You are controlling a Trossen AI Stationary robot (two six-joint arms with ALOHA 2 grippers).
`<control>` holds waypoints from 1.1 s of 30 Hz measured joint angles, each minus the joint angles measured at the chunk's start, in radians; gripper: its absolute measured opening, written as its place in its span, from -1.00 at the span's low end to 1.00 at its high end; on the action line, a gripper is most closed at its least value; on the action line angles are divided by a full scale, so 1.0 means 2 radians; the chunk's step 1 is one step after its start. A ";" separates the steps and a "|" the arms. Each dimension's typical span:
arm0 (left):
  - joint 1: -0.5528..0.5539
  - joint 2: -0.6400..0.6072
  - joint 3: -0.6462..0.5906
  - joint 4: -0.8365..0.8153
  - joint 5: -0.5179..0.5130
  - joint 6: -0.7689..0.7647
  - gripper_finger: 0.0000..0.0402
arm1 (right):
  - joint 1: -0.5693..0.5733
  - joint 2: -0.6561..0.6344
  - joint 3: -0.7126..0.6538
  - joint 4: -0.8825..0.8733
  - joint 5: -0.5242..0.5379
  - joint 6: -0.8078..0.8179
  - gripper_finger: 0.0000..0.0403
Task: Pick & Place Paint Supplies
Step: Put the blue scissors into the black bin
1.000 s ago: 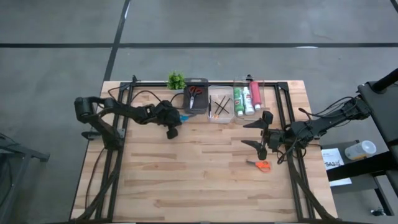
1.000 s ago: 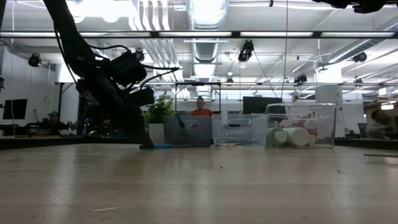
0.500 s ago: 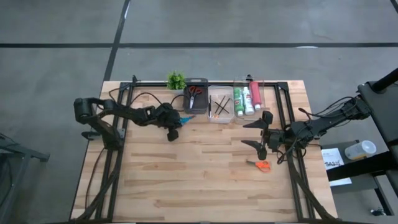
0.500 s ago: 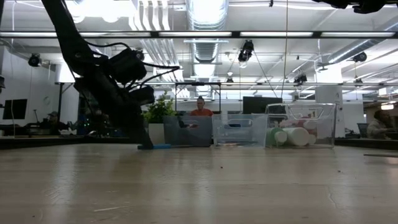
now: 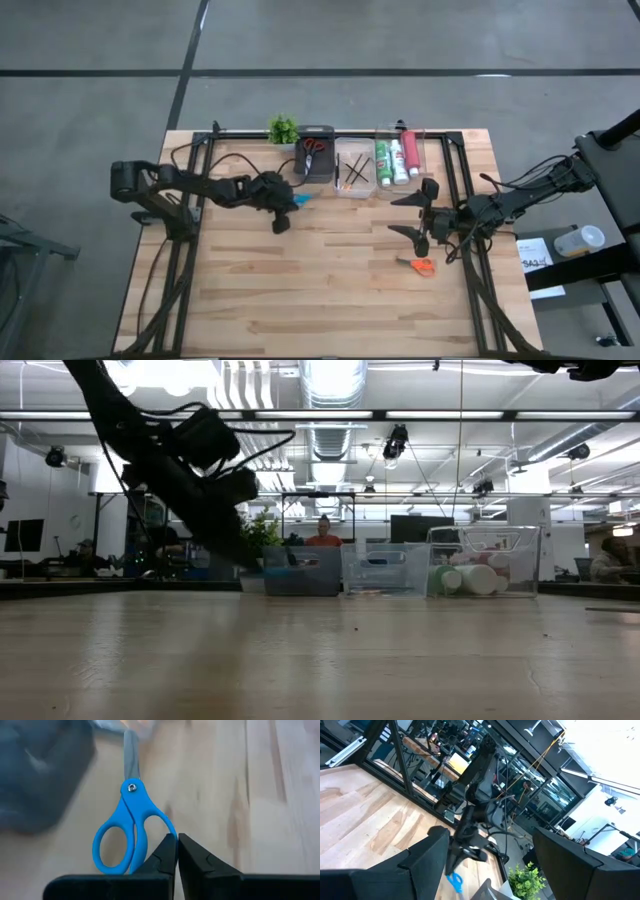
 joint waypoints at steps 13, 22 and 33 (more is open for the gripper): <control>-0.002 -0.005 0.107 -0.007 -0.122 -0.147 -0.94 | 0.000 0.000 0.000 0.000 0.000 -0.001 0.43; -0.001 -0.008 0.139 -0.010 -0.253 -0.293 -0.94 | 0.000 0.000 0.000 0.000 0.000 0.001 0.43; -0.001 0.008 0.144 -0.011 -0.281 -0.401 -0.95 | 0.000 0.000 0.000 0.001 0.000 0.001 0.43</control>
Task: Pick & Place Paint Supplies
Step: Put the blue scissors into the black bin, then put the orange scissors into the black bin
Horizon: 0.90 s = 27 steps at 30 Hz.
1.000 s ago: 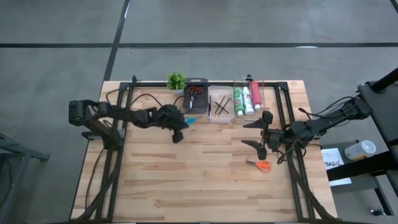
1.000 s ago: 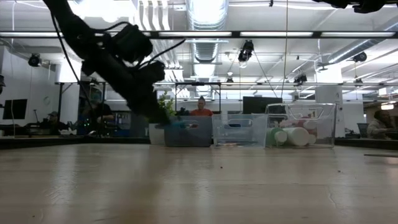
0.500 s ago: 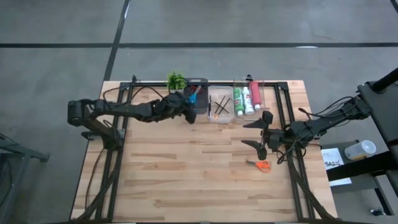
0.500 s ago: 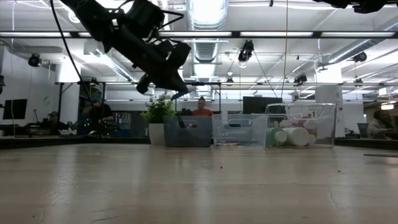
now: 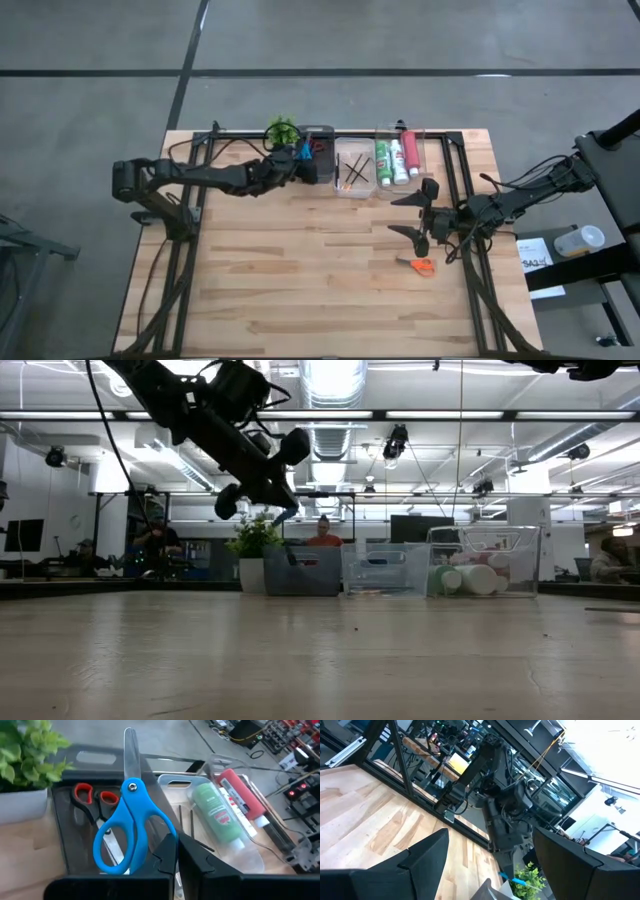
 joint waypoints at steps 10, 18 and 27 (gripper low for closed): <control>0.001 0.083 0.052 -0.020 -0.004 -0.021 -0.95 | 0.000 0.000 0.000 0.000 0.000 -0.002 0.43; 0.006 0.117 0.059 -0.040 -0.005 -0.102 -0.95 | 0.000 0.000 0.000 0.000 0.000 -0.002 0.43; 0.006 0.119 0.058 -0.046 -0.002 -0.105 -0.96 | 0.000 0.000 0.000 0.000 0.000 0.000 0.43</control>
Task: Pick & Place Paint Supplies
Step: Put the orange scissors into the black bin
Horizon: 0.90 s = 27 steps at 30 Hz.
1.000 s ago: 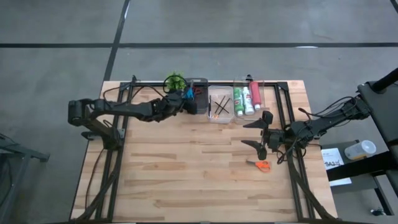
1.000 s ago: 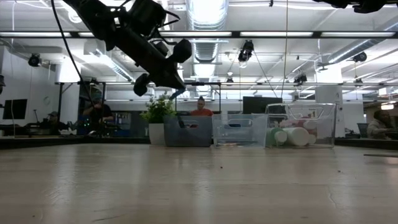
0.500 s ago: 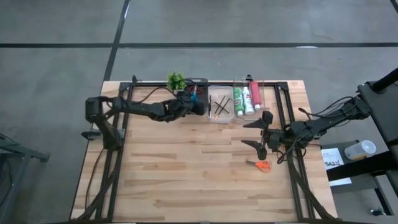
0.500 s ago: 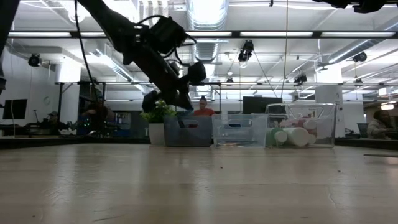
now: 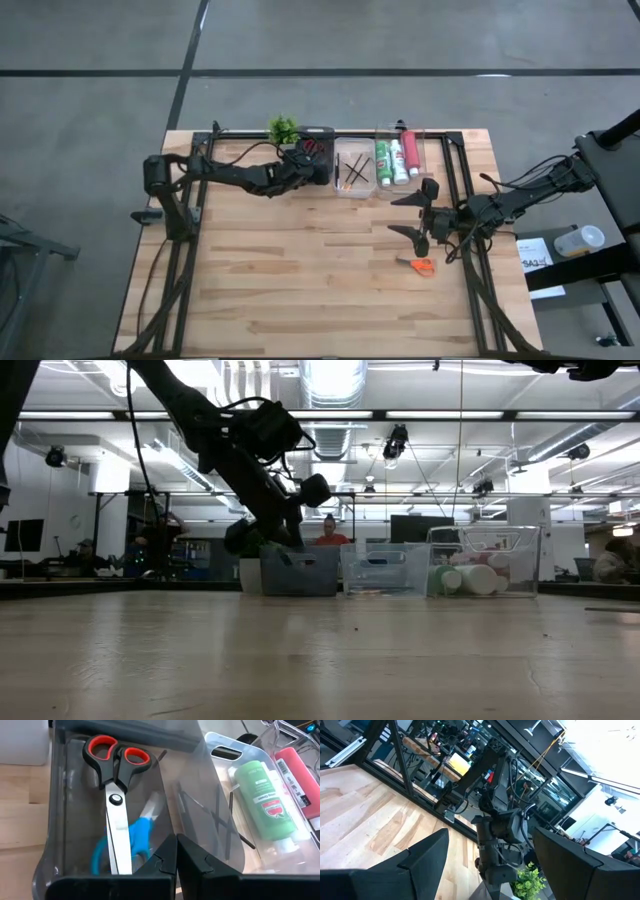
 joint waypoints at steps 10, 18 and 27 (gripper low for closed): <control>0.000 0.000 0.000 0.004 0.011 0.000 -0.76 | 0.000 0.000 0.000 0.000 0.000 -0.002 0.43; 0.000 -0.001 0.000 0.014 0.012 0.001 -0.41 | 0.000 0.000 0.000 0.000 0.000 -0.002 0.43; -0.005 -0.028 0.010 0.020 0.018 0.054 -0.37 | 0.000 0.000 0.000 0.000 0.000 0.000 0.43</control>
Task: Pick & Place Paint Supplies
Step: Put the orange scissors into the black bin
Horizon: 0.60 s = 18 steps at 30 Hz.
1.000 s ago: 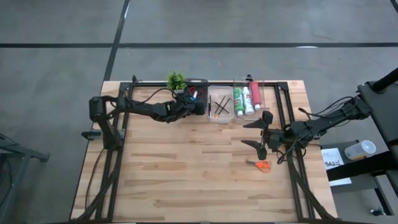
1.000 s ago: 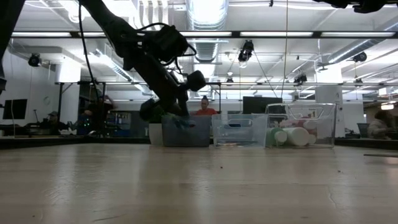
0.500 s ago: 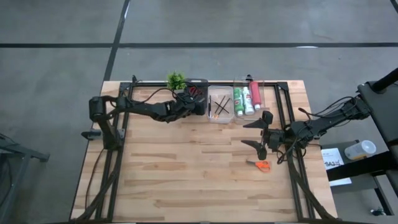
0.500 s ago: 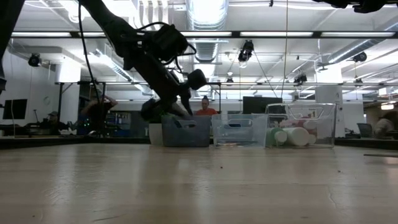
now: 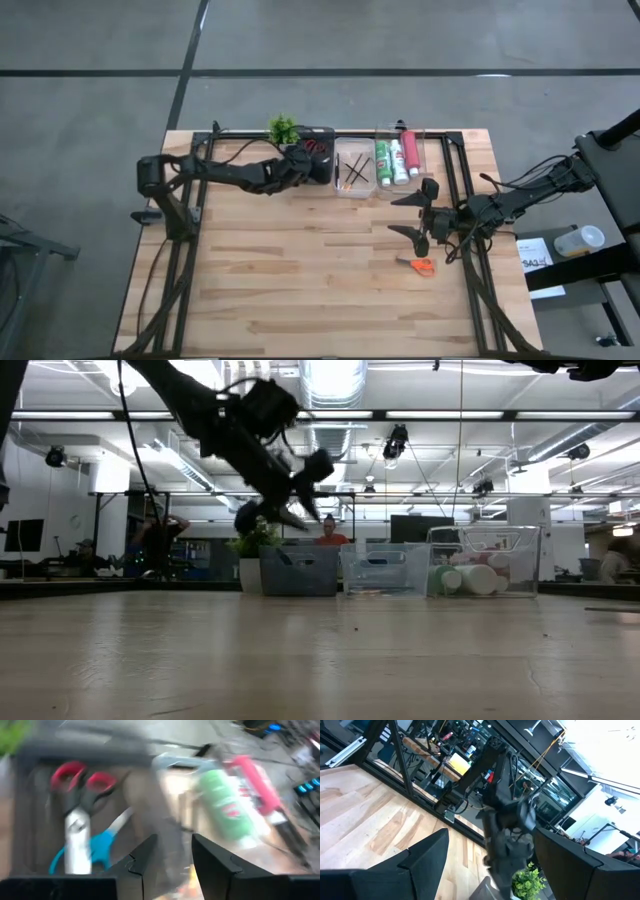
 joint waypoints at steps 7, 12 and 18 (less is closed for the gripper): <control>-0.041 -0.035 0.028 0.000 0.005 0.174 -0.37 | 0.000 0.000 0.000 0.000 0.000 0.000 0.43; -0.073 -0.041 0.029 0.003 0.005 0.221 -0.37 | 0.000 0.000 0.000 0.000 0.000 0.000 0.43; -0.105 -0.041 0.023 -0.002 0.024 0.241 -0.37 | 0.000 0.000 0.000 0.000 0.000 -0.001 0.43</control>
